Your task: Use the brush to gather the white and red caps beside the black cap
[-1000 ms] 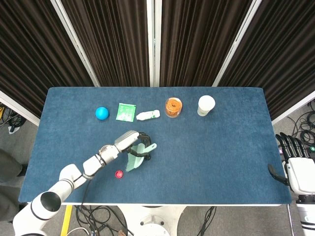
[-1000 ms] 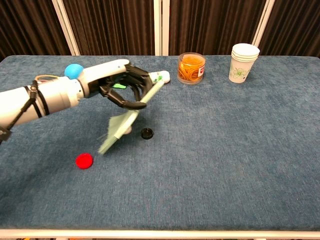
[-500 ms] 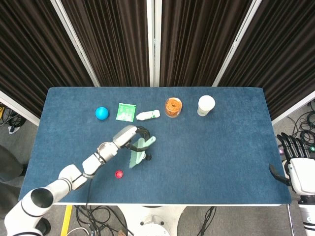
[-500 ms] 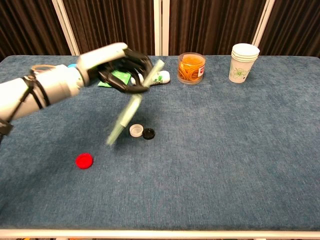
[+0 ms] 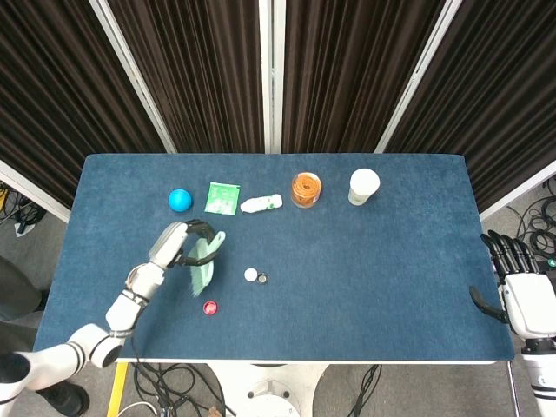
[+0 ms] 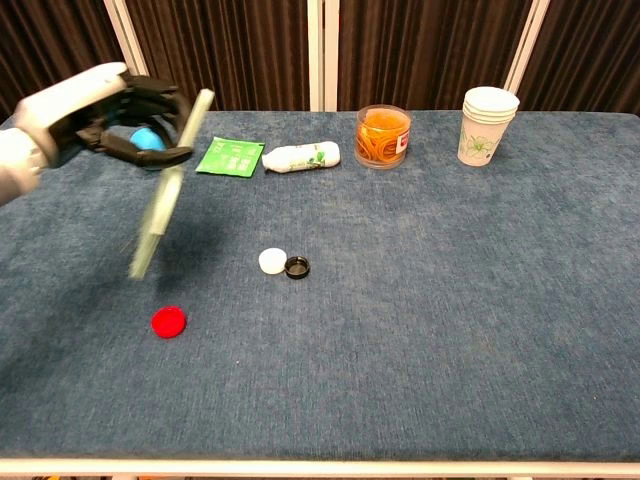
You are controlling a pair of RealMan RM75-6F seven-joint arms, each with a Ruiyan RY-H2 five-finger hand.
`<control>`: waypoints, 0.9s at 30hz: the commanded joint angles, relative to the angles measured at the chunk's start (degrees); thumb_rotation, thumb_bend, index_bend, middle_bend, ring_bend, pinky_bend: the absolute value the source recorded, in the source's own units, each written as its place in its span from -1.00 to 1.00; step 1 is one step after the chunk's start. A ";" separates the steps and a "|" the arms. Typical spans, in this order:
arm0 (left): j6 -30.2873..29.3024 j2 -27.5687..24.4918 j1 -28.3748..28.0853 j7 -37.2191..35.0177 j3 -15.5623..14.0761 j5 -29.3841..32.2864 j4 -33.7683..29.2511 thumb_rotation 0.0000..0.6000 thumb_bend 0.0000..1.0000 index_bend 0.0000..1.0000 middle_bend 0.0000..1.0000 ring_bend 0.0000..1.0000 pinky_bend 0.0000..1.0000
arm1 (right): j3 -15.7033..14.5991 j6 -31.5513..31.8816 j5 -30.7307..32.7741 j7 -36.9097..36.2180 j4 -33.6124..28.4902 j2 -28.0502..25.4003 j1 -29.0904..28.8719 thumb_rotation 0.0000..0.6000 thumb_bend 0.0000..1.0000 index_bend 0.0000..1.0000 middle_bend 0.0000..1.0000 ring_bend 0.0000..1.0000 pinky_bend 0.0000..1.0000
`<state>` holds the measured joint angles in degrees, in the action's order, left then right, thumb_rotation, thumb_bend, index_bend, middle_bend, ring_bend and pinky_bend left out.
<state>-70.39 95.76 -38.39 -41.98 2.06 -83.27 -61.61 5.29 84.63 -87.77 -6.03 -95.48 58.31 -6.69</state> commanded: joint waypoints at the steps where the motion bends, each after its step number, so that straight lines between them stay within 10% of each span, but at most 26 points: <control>1: -3.24 -2.38 4.91 8.36 -0.95 1.46 -6.88 1.00 -0.14 0.12 0.20 -0.19 -0.16 | 0.12 -0.55 0.23 -0.04 0.04 0.23 -0.38 1.00 -0.56 -1.00 -0.90 -1.00 -1.00; 27: -5.15 9.96 11.27 26.67 -2.15 -2.62 -9.42 1.00 -0.12 0.11 0.21 -0.19 -0.27 | -0.24 -0.74 1.33 -0.25 0.43 0.66 -0.07 1.00 -0.56 -1.00 -0.90 -1.00 -1.00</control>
<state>-75.99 104.76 -26.92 -15.21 -0.61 -85.62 -71.48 5.07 83.87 -86.40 -6.32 -95.01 58.99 -6.77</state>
